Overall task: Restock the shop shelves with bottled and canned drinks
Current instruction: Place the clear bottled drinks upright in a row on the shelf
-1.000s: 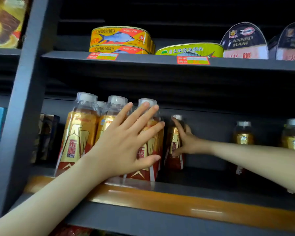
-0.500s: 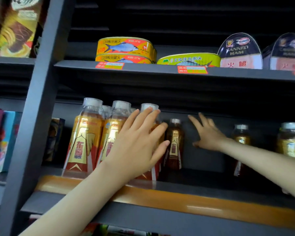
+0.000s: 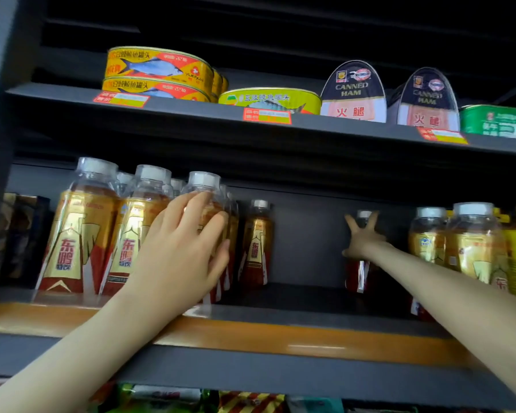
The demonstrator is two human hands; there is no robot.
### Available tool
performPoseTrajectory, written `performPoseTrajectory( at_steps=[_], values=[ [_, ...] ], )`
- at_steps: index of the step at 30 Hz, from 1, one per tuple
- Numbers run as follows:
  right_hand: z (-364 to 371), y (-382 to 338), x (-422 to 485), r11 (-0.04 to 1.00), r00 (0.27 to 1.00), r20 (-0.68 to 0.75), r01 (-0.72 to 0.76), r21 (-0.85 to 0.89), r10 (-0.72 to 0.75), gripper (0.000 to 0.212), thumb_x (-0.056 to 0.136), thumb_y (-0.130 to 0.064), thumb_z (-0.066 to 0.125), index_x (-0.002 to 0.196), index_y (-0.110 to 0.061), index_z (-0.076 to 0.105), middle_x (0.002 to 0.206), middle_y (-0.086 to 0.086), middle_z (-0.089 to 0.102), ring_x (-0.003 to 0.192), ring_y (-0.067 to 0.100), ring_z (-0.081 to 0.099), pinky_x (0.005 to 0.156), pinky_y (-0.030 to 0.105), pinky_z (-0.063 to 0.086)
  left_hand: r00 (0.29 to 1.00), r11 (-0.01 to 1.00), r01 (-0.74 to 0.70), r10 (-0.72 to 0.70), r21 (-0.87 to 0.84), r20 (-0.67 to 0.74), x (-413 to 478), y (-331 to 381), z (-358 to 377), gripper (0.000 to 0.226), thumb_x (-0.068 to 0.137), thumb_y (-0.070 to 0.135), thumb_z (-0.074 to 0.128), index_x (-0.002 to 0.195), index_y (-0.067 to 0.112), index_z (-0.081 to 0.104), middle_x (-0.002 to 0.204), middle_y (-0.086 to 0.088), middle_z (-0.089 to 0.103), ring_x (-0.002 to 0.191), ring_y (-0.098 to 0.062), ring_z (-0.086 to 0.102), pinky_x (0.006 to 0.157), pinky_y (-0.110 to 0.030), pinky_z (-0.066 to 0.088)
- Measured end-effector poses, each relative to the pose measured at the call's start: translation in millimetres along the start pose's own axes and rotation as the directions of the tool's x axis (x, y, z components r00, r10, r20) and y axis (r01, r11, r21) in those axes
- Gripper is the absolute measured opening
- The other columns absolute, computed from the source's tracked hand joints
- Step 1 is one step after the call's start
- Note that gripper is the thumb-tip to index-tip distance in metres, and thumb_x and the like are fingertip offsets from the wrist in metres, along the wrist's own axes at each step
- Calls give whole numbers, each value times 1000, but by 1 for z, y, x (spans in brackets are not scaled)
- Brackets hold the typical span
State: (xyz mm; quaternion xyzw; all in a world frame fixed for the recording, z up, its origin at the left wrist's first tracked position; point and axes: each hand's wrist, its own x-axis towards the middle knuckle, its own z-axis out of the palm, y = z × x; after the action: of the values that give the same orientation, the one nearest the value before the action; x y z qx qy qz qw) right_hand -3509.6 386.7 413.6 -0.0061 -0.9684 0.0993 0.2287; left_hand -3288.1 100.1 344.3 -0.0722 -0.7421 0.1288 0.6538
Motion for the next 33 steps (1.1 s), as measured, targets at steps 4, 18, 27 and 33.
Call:
performPoseTrajectory(
  at_steps=[4,18,27,33],
  values=[
    [-9,16,3,993,1000,-14,-23,113,24,94,91,-29,64,152,-39,-6,151,17,-37,131,45,39,101,40,47,1000,1000,1,-1,15,12,0,1,0,37,88,32,46,101,4,66,124,-26,55,116,-42,49,83,-50,51],
    [-32,-11,-85,799,765,-290,601,3,-575,73,90,-11,65,146,-42,28,160,0,-10,142,36,26,110,43,34,1000,998,25,-25,-50,-8,1,2,0,37,87,32,43,102,7,66,125,-25,54,117,-42,48,84,-50,51],
    [-73,-17,-223,558,329,-751,827,-64,-573,64,81,2,71,128,-29,42,146,-3,14,137,12,20,107,7,28,997,962,77,-76,-263,13,1,6,-25,49,93,40,41,121,5,60,130,-25,49,120,-41,41,95,-53,41],
    [-89,-31,-344,503,407,-826,845,179,-390,66,78,-9,76,130,-30,42,136,13,33,123,11,46,83,23,54,999,684,-47,12,-728,-53,-35,79,-96,83,84,52,60,146,5,31,144,-14,40,134,-29,36,113,-36,29]
  ],
)
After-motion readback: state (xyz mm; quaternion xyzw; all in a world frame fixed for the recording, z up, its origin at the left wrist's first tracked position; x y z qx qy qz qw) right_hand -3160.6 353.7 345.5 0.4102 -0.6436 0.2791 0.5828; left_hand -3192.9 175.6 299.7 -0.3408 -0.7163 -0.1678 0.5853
